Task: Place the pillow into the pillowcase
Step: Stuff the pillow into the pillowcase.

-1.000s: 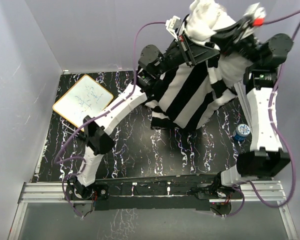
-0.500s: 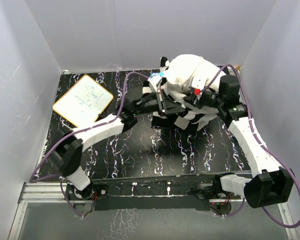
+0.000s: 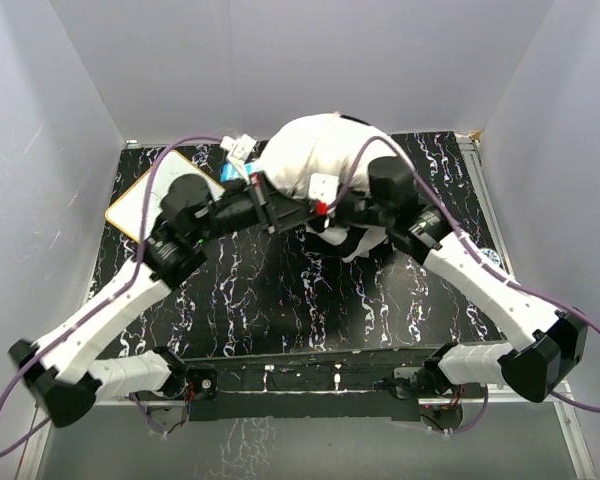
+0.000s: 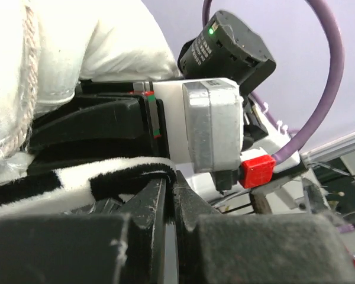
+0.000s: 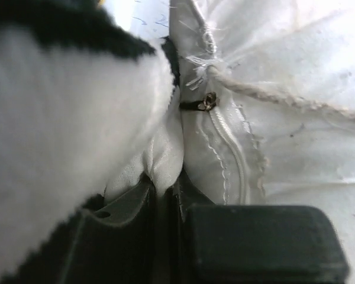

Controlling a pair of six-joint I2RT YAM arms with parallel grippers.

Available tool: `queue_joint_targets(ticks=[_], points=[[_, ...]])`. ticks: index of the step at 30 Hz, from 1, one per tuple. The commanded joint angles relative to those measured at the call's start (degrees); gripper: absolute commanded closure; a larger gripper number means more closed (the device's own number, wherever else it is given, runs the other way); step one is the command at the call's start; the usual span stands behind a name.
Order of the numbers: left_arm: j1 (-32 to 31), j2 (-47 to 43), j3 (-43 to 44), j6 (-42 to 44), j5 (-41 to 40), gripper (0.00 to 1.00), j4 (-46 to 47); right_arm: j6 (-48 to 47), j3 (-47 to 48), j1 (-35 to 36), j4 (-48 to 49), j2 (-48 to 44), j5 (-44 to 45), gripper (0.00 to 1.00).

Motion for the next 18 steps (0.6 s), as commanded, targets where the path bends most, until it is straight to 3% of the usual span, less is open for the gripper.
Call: queue_joint_targets(ticks=[1,5,8,11,15,18], points=[[-1.5,-17.6,0.4,2.7,1.5,1.0,-3.8,3.7,-10.7,5.7,-16.3,6.5,11.9,0.92],[-1.6,-29.2,-6.0,3.0,-6.9,1.0,-15.0,1.0,-20.2,5.7,-16.4,3.5,17.0,0.92],[-1.6,-31.3,-10.3,2.2,-9.7,1.0,-20.5,-2.0,-23.8,5.7,-20.4,1.4,18.2,0.92],[-1.6,-28.8,-19.0,-2.4,-4.6,1.0,-12.8,-4.3,-25.6,5.6,-24.4,-1.1,18.5,0.92],[-1.6,-21.7,-28.4,-11.5,6.2,1.0,6.2,-7.0,-26.0,5.7,-29.4,-3.7,16.7,0.92],[-1.6,-20.2,-27.8,-8.9,6.5,1.0,3.2,-6.6,-27.3,5.8,-28.6,-4.3,17.5,0.92]])
